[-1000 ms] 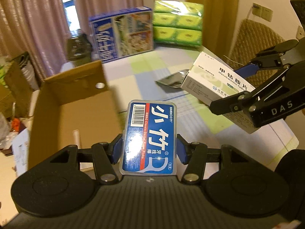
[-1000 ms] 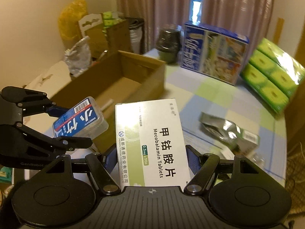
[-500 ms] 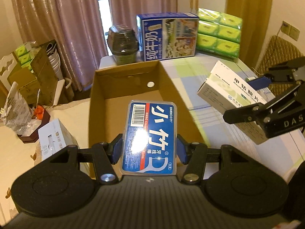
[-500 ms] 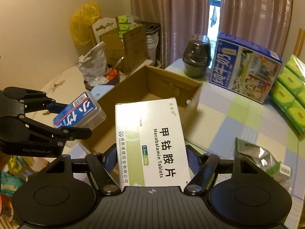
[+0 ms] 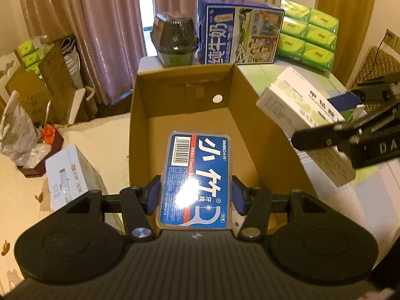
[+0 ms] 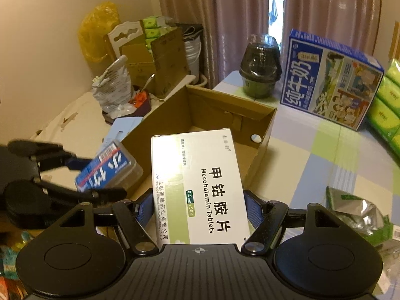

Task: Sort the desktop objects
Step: 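Lower the floss box into the cardboard box and open the left tool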

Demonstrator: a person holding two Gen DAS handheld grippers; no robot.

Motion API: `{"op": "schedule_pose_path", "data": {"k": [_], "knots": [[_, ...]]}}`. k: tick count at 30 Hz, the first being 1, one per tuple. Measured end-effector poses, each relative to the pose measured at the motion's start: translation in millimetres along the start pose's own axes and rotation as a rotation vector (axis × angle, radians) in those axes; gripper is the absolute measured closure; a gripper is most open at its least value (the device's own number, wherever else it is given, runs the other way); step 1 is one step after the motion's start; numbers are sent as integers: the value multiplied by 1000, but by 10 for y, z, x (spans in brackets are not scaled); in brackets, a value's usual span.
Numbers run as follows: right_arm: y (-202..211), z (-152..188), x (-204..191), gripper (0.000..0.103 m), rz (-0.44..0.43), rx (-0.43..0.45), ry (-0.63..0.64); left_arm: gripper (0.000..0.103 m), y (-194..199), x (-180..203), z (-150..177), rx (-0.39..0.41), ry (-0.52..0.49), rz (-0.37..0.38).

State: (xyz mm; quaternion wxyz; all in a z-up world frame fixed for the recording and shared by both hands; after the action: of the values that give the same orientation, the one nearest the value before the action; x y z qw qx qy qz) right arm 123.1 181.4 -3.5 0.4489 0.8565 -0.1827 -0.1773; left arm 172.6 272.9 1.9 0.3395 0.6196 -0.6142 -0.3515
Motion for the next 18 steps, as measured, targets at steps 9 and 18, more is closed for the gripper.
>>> {"op": "schedule_pose_path", "data": {"k": [9,18], "knots": [[-199,-110,-19,33,-10,0,-17,44,-350,-130,65,-30,38,16],[-309,-101,-106,33,-38,-7,-30,44,-284,-212,143,-10,27,-11]]}}
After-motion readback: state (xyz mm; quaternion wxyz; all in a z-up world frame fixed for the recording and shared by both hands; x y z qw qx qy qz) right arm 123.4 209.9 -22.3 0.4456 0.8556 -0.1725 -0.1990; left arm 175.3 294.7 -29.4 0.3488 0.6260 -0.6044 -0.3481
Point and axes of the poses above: each gripper's, at about its wrist camera, not at the fingertips, and y roughly against the way its jaws point, x to its right, z to its underside, the point moved 8 cm from there along -y, roughly the way its jaws point, and after that the axes turned 8 degrees about -x, right-handed, at the moved point
